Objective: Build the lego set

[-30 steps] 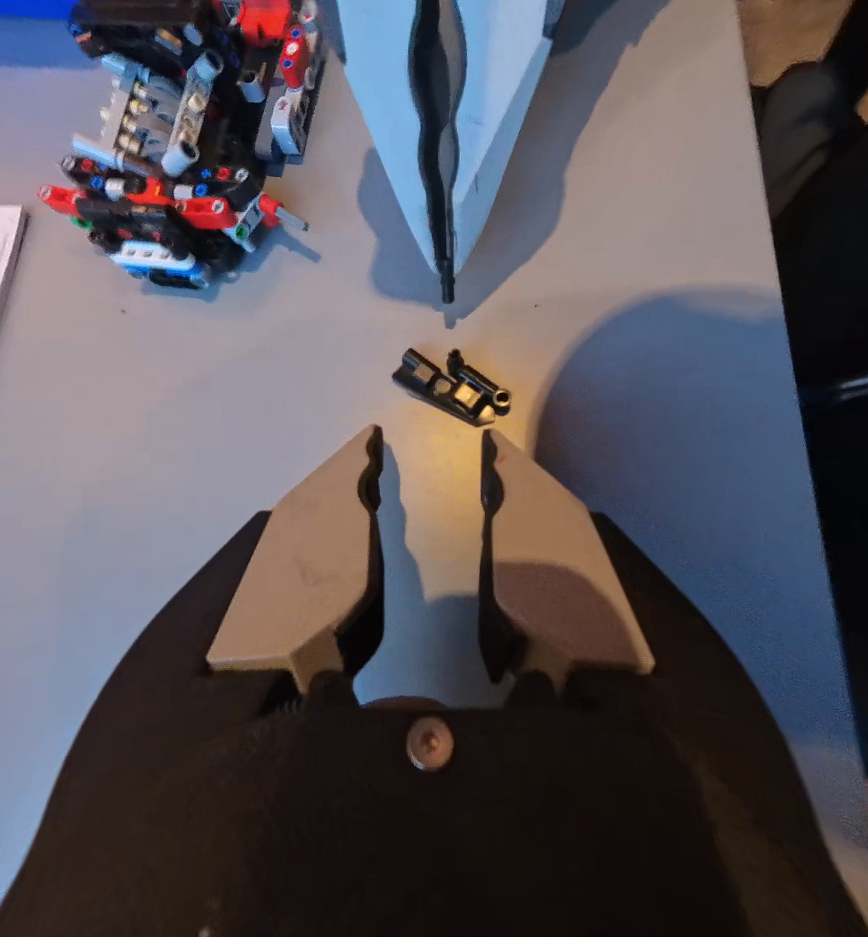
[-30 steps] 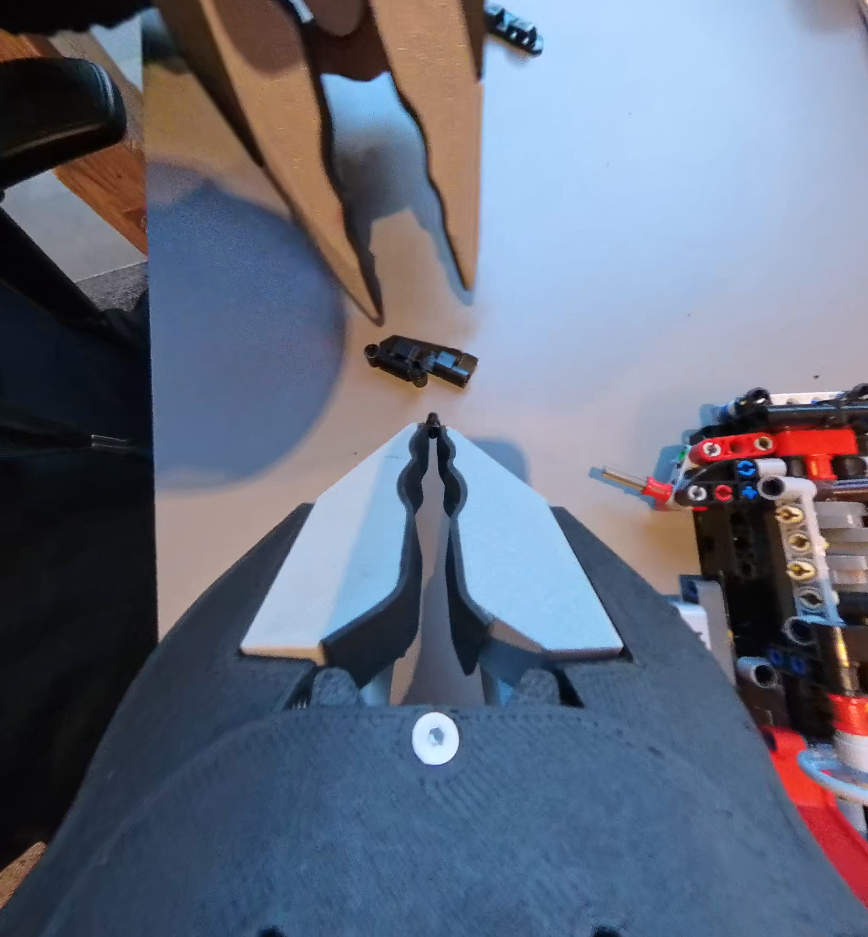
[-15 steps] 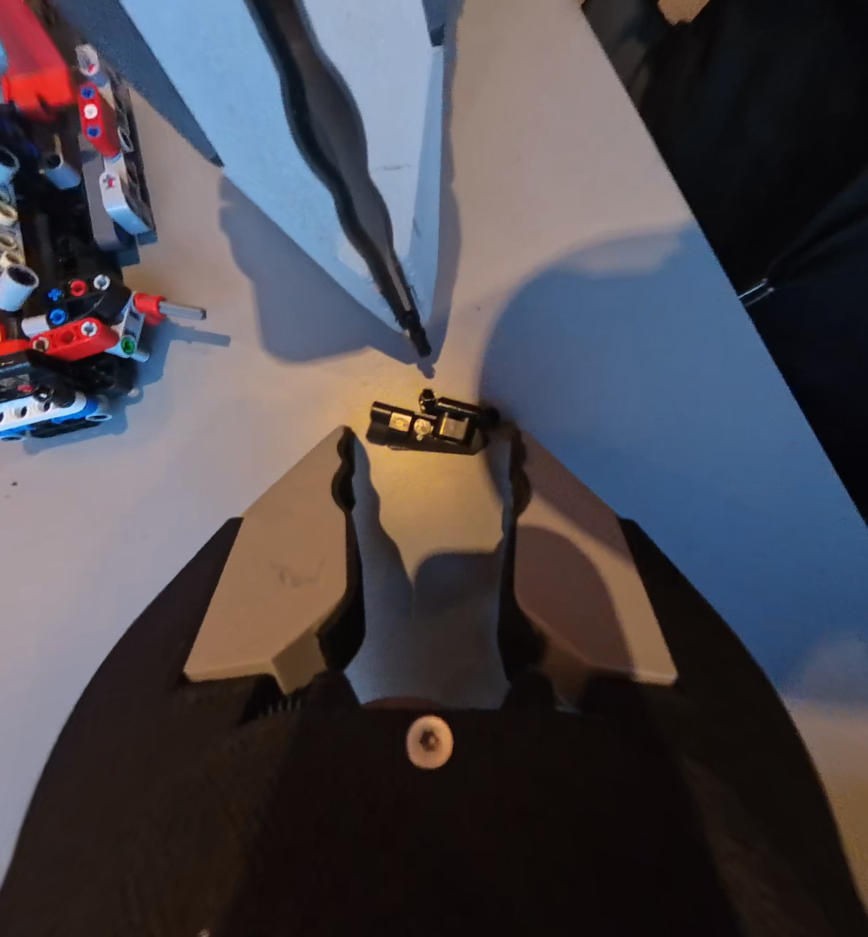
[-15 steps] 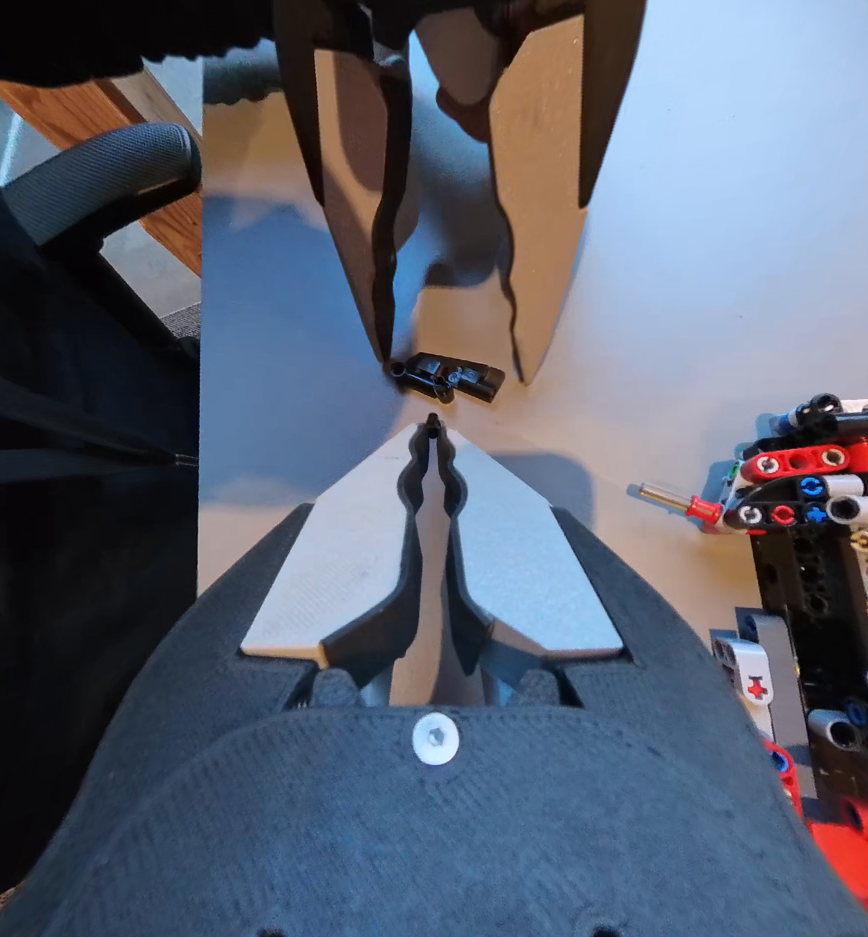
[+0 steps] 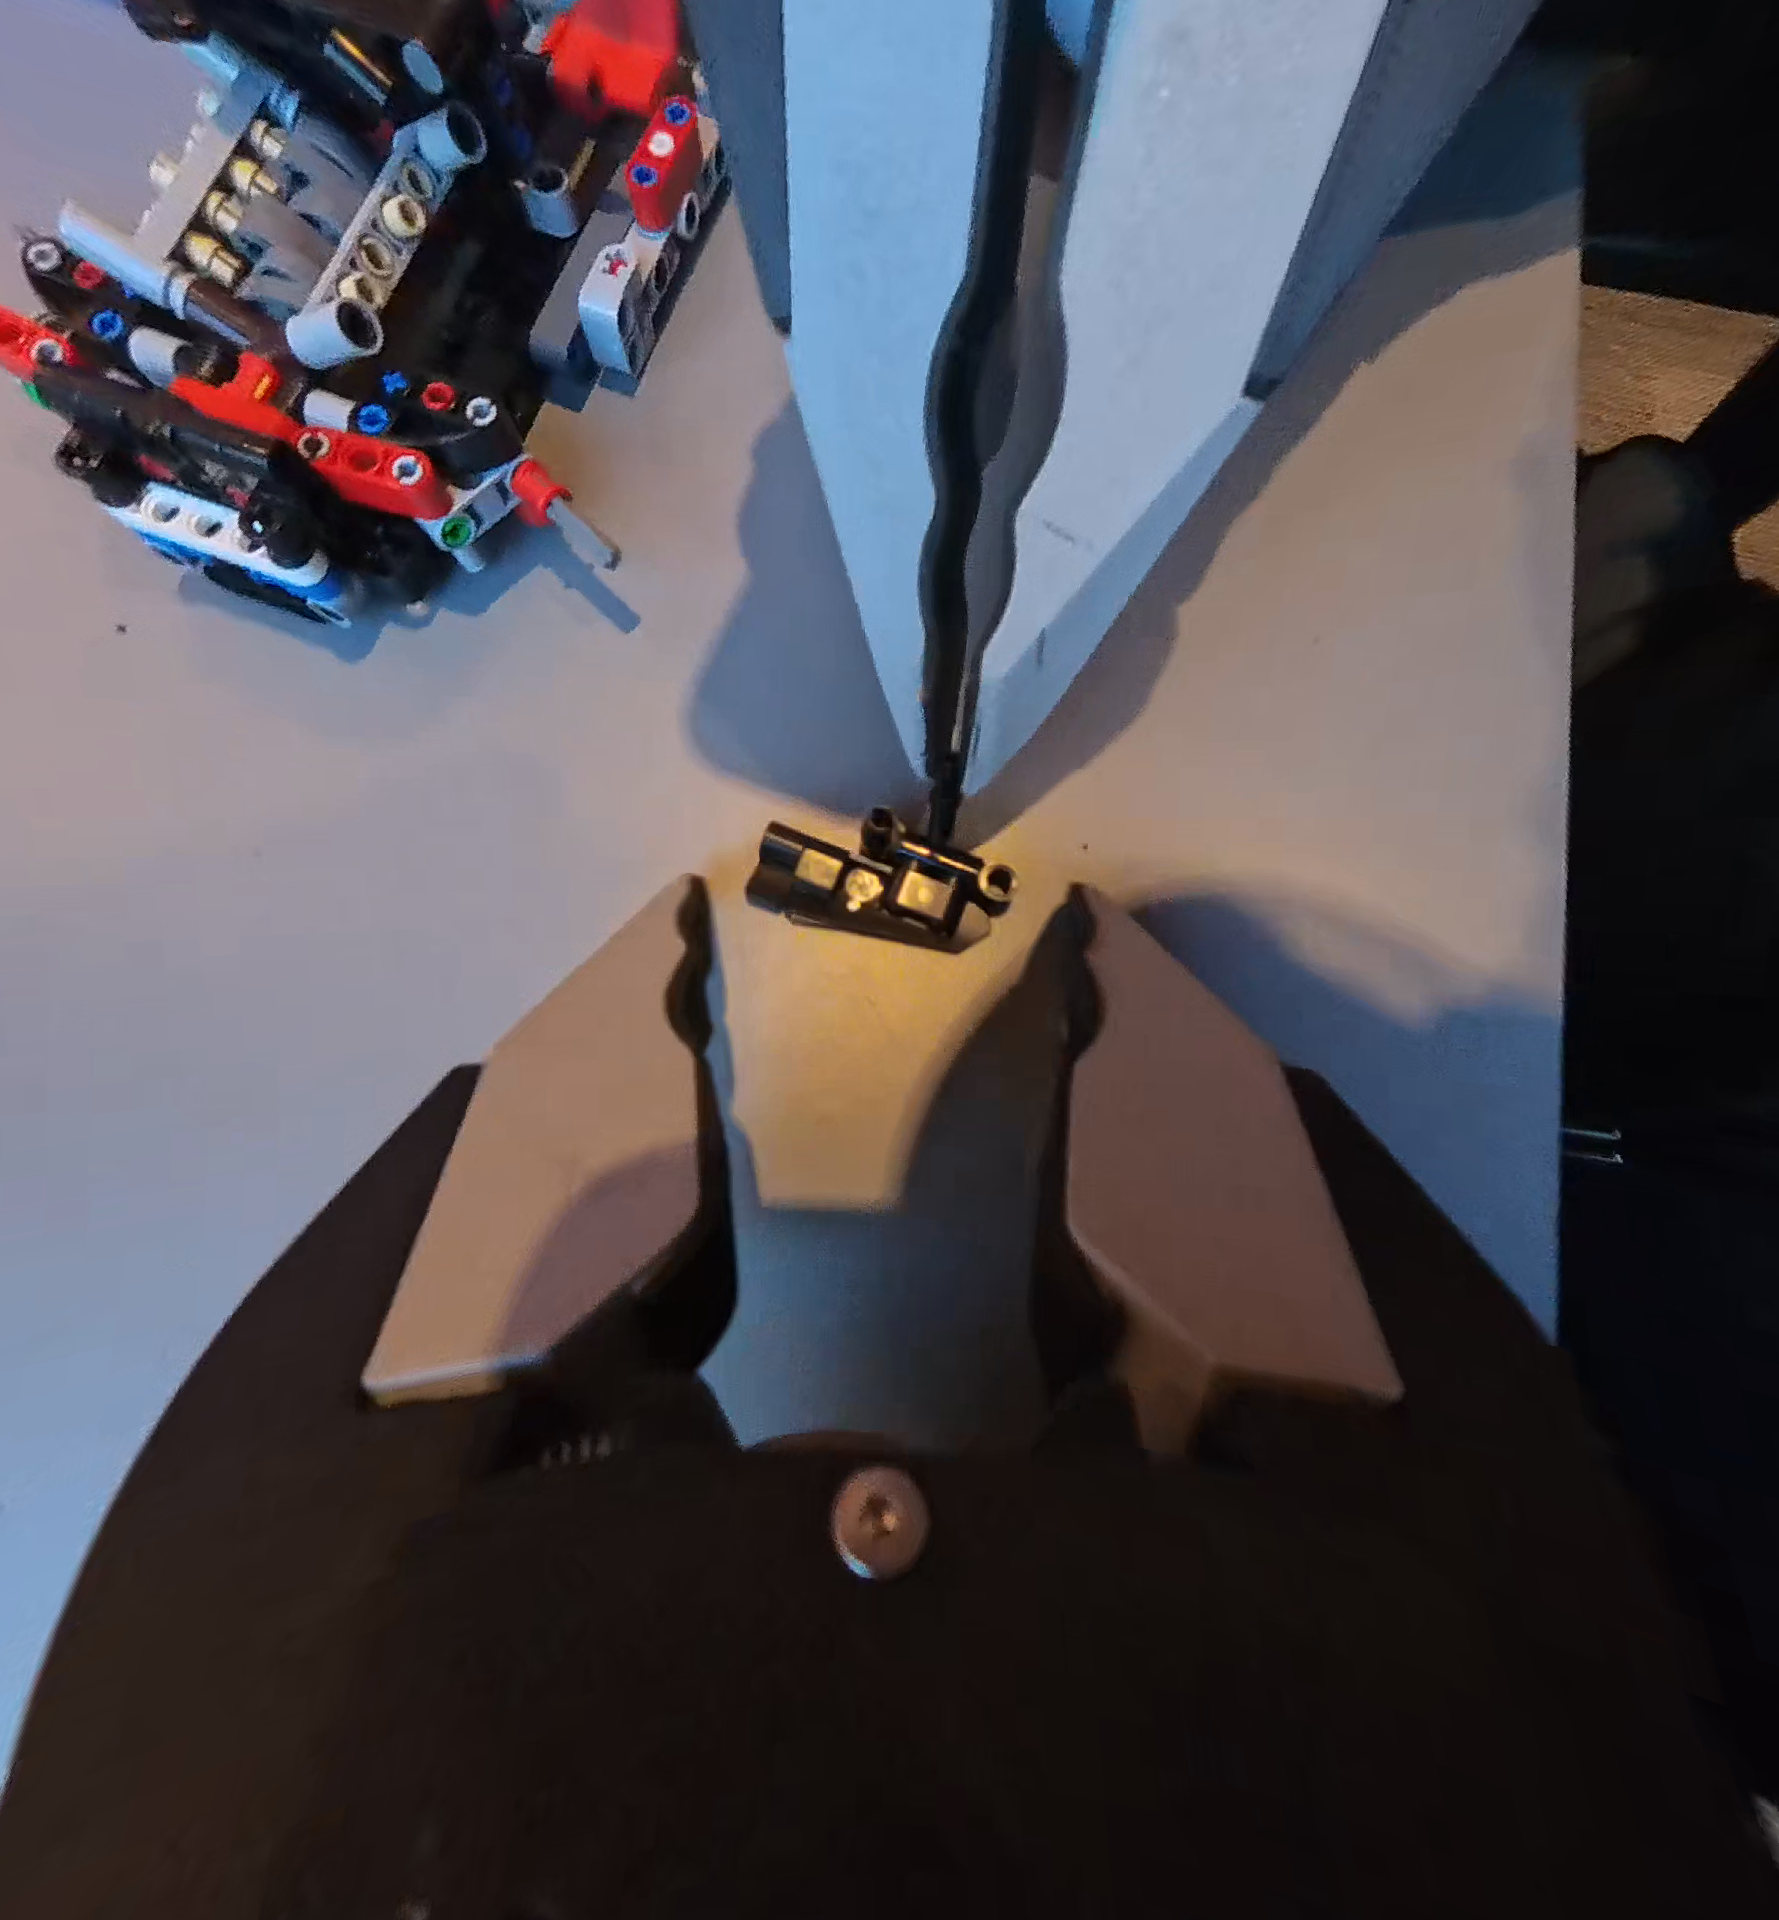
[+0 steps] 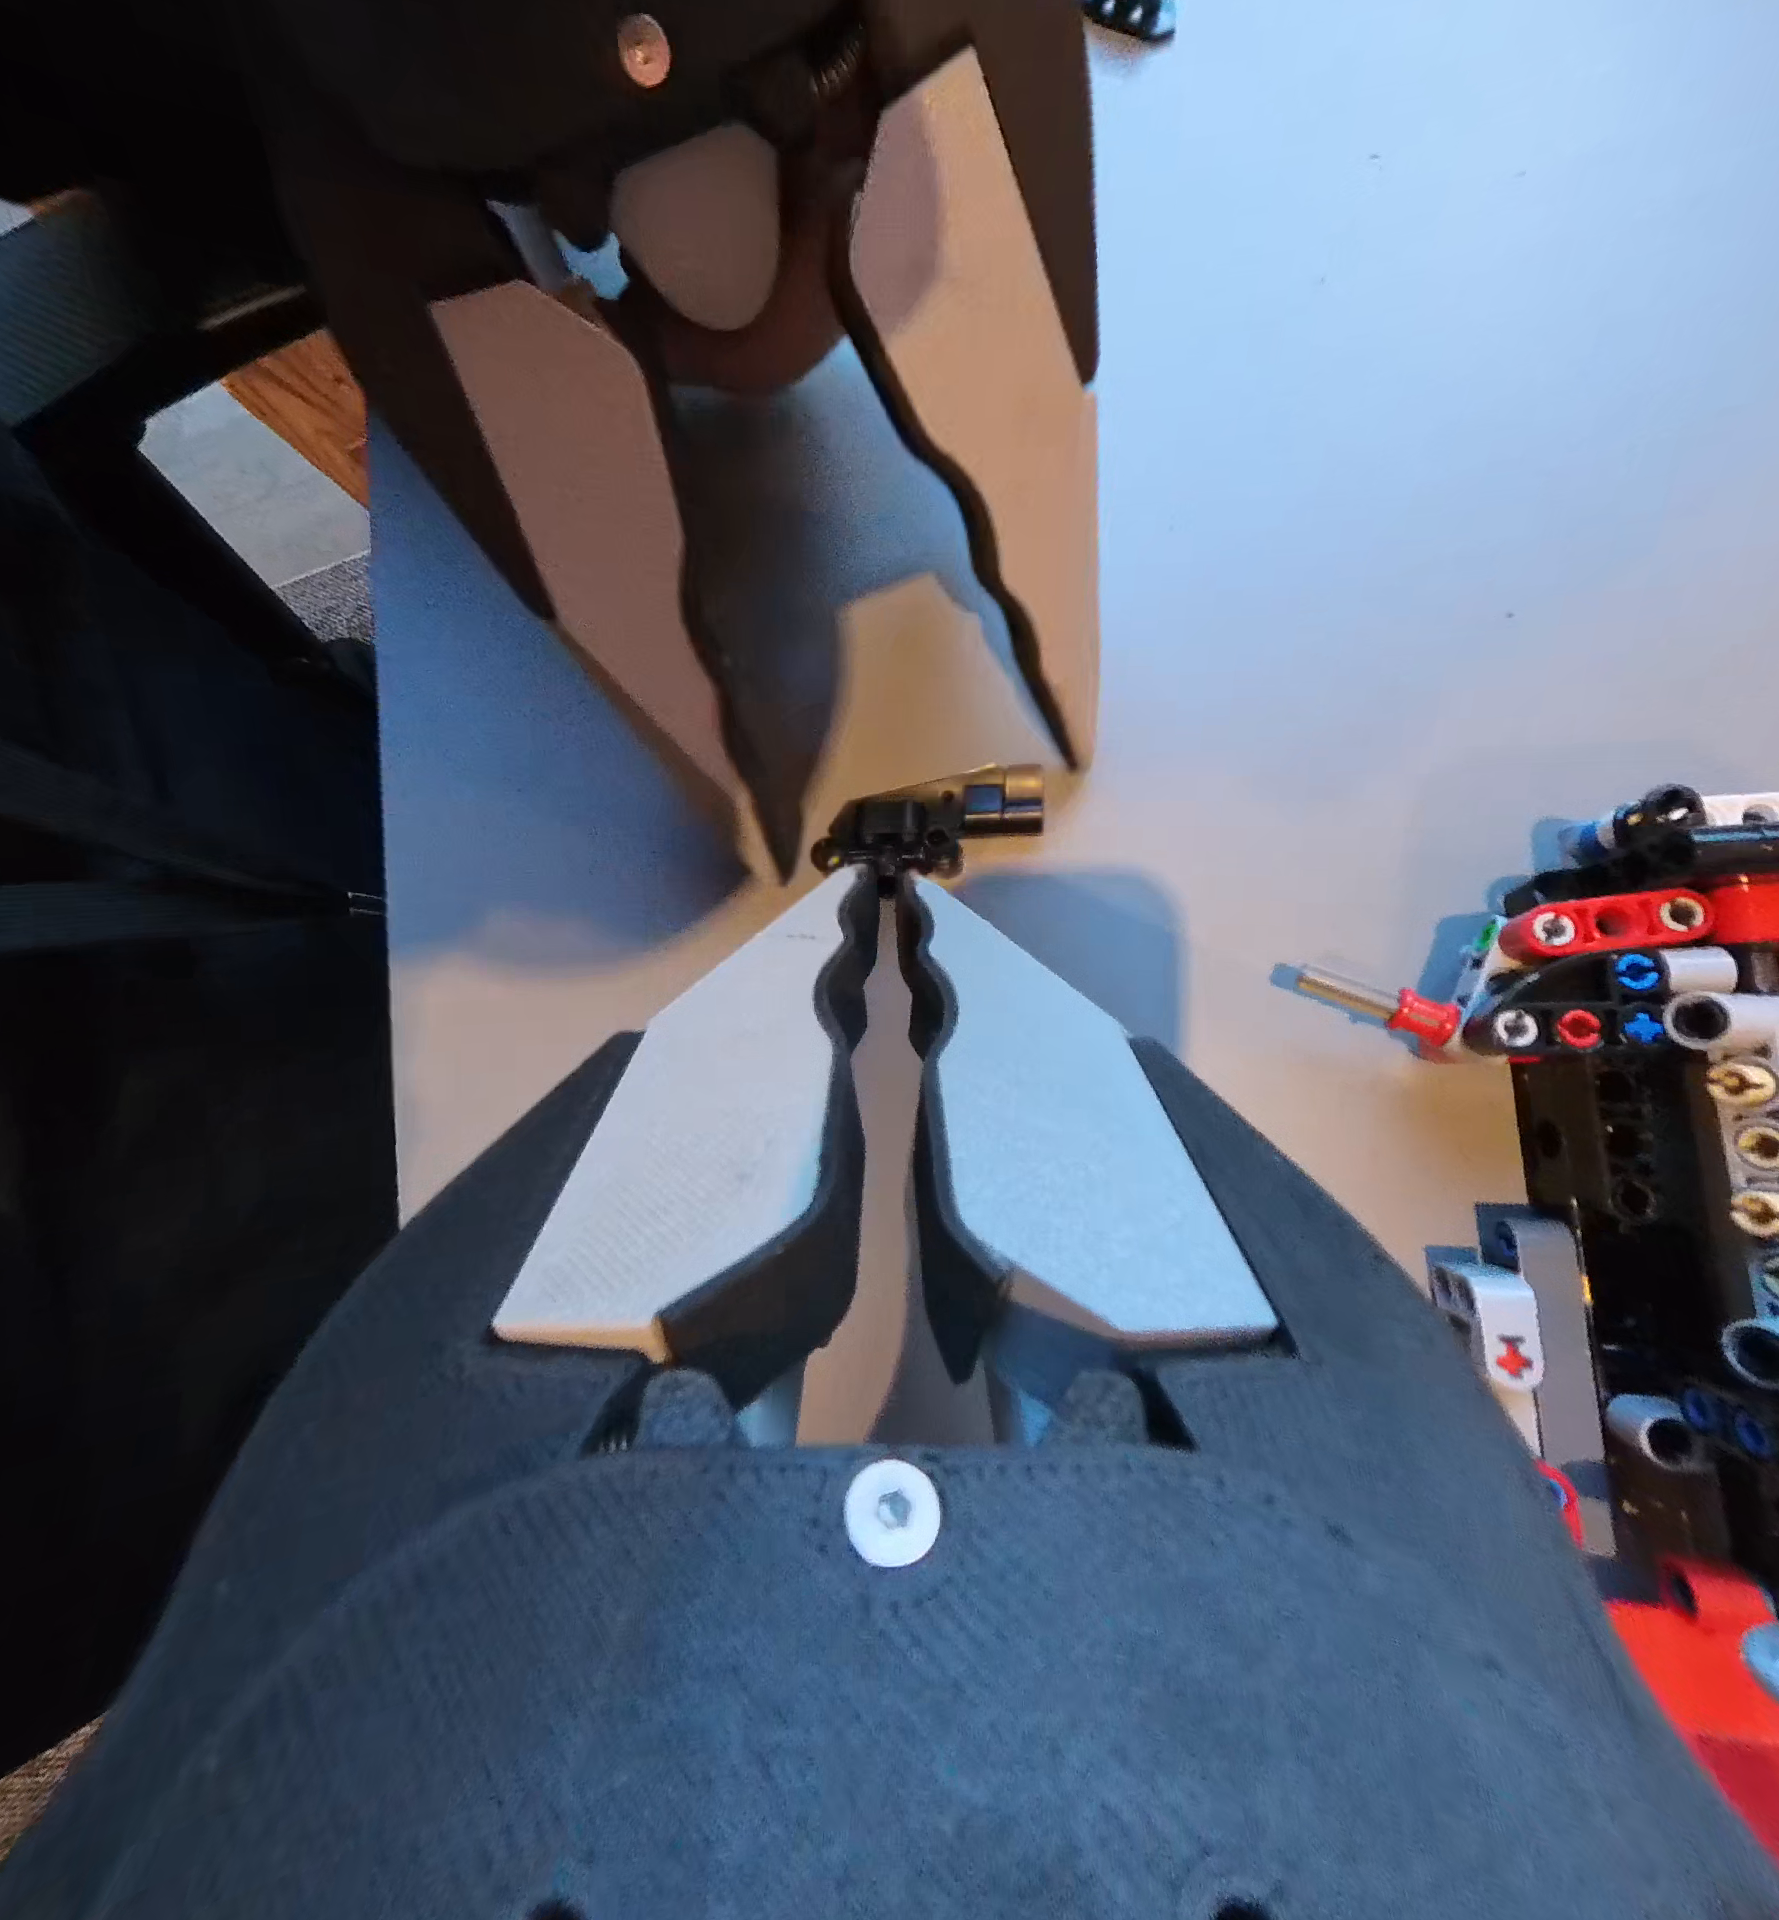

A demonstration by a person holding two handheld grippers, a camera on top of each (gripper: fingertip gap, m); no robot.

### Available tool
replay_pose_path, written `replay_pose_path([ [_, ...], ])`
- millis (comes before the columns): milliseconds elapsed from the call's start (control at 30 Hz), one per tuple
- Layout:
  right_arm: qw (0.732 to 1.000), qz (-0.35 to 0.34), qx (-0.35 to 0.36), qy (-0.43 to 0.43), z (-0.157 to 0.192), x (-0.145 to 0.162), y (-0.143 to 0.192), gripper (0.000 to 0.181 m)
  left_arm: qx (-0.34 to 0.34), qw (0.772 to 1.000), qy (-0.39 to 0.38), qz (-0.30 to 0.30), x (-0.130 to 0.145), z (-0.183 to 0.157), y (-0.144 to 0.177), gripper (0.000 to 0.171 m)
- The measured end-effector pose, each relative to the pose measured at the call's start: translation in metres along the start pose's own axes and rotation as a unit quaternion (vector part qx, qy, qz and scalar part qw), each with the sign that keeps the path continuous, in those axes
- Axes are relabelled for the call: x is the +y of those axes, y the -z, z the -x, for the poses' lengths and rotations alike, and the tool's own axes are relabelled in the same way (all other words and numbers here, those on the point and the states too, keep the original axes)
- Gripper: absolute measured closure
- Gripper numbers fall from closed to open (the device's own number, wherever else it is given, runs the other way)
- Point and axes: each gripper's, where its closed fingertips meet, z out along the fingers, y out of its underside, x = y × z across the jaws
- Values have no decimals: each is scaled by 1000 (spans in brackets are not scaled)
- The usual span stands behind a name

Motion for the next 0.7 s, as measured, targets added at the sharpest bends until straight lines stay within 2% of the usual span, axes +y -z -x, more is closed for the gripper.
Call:
replay_pose_path([
  [133,1000,11,3,4,5,2,3,181,8,1000,-18,-8,2,-4,11,105],
  [233,1000,7,4,-1,8,-1,2,181,-6,997,-54,-46,-12,-6,26,129],
  [300,1000,-20,-4,-22,9,-8,5,181,-24,992,-91,-78,-23,-13,34,142],
  [433,991,-98,-40,-82,13,-26,17,181,-97,986,-114,-68,-19,-8,28,143],
  [533,985,-127,-40,-114,10,-28,19,181,-134,977,-137,-94,-29,-9,31,150],
  [633,976,-158,-47,-139,9,-33,20,181,-166,968,-167,-84,-33,-7,27,154],
  [700,972,-172,-56,-150,10,-36,22,181,-196,960,-180,-83,-35,-2,27,170],
])
